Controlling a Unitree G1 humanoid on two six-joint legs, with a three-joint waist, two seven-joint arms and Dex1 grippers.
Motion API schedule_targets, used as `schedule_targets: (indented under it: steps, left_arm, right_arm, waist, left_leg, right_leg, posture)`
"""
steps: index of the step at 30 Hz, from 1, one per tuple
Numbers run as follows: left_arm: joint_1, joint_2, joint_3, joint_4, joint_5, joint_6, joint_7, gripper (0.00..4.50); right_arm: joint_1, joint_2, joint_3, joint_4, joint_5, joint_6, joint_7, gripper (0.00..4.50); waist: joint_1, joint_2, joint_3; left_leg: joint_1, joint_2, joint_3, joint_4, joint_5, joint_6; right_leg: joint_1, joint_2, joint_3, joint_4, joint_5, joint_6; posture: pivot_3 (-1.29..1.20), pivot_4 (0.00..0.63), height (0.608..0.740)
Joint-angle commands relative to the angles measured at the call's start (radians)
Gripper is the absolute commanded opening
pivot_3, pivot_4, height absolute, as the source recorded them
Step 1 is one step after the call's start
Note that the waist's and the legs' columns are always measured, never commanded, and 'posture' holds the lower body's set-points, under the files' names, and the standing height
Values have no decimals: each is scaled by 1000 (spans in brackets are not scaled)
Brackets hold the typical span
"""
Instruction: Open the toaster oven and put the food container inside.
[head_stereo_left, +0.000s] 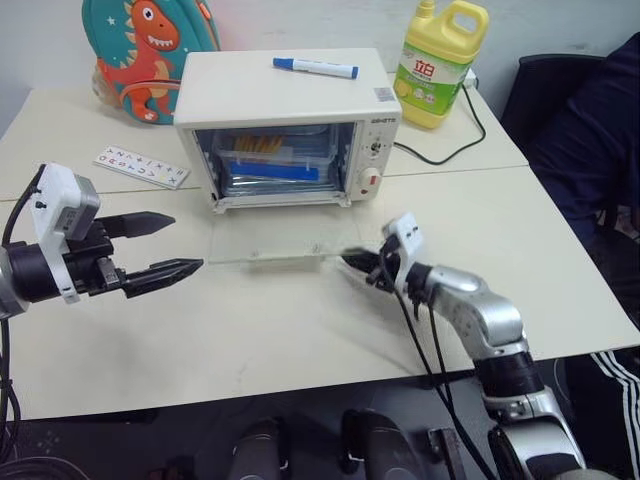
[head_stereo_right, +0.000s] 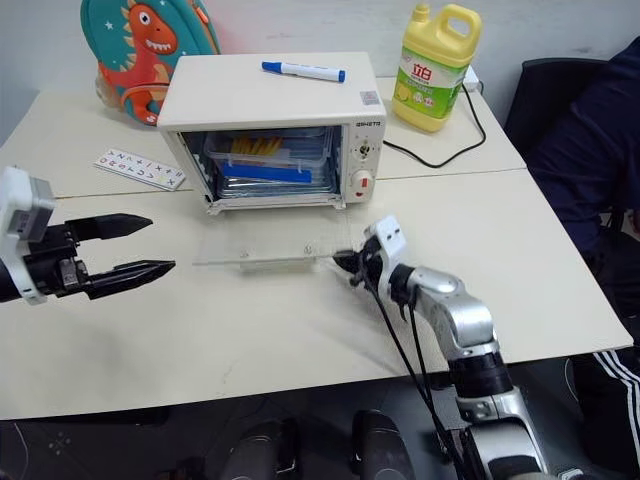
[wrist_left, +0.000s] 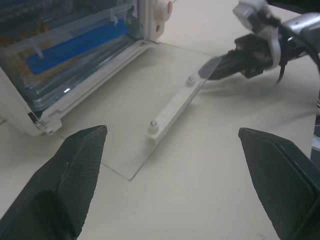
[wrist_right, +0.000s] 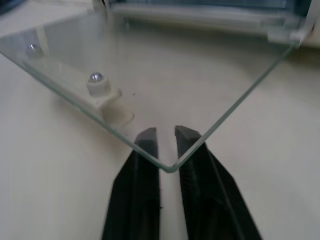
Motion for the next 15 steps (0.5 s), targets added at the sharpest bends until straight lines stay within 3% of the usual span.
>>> schedule_targets:
  steps: [1,5,8,12,15]
  left_arm:
    - [-2,25,46,28,6,-20,-6,4500]
    - [-14,81,114,161,45,-61,-48,4500]
    - [-4,115,138,198,53,-89,-95,4500]
    - [2,150,155,227,76,-116,-132,4500]
    - [-7,152,161,243,85,-130,-131,4500]
  right_arm:
    - [-61,-88,-87,-113,119,76,80,2014]
    - [-224,-324,-184,-75,193,183,185,3309]
    - [-259,-431,-189,-25,194,197,252,4317]
    - [-247,-516,-178,12,166,175,321,4416]
    - [-226,-510,-175,12,154,157,321,4416]
  waist:
    - [1,0,0]
    - [3,2,2]
    - [2,2,2]
    - [0,1,1]
    - [-2,2,2]
  left_leg:
    - [0,0,0,0,0,0]
    - [-1,0,0,1,-1,1]
    - [-1,0,0,0,-1,1]
    - [-1,0,1,-1,-2,1]
    - [0,0,4,-1,-2,2]
  right_leg:
    - [0,0,0,0,0,0]
    - [-1,-1,0,0,0,0]
    - [-1,-1,-1,-2,0,0]
    - [-1,-1,0,-2,0,-1]
    - [-2,-1,2,-1,0,0]
  posture:
    - [0,150,740]
    - [0,150,740]
    - [0,150,740]
    - [0,150,740]
    - [0,150,740]
